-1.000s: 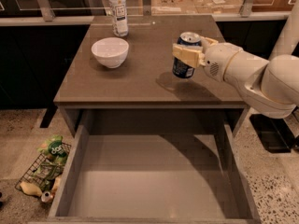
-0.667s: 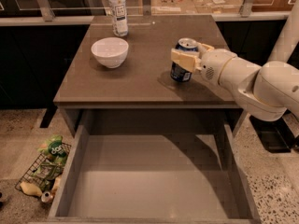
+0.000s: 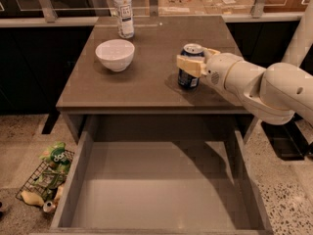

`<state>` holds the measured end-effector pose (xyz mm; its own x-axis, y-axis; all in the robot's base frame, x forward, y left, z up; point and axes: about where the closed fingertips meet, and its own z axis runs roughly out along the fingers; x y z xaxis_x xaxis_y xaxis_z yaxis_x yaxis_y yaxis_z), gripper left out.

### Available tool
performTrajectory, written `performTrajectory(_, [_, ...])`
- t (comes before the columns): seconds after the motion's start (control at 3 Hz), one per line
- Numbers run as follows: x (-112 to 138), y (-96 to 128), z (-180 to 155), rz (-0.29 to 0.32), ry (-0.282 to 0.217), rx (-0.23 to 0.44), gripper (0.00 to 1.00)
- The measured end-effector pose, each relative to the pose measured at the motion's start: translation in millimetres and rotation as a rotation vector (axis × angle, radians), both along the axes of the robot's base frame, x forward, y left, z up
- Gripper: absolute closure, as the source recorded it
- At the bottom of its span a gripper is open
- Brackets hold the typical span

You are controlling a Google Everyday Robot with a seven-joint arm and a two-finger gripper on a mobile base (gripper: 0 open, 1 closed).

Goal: Pick pepsi can from top drawer and place on counter

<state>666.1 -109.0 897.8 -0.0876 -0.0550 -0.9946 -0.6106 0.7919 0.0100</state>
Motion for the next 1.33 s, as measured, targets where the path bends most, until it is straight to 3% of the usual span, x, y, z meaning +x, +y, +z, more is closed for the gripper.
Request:
performTrajectory(0.33, [0.1,1.5,0.2,0.002,0.0,0.0,0.83])
performTrajectory(1.33, [0.1,8.5,1.5,0.013,-0.002,0.0,0.13])
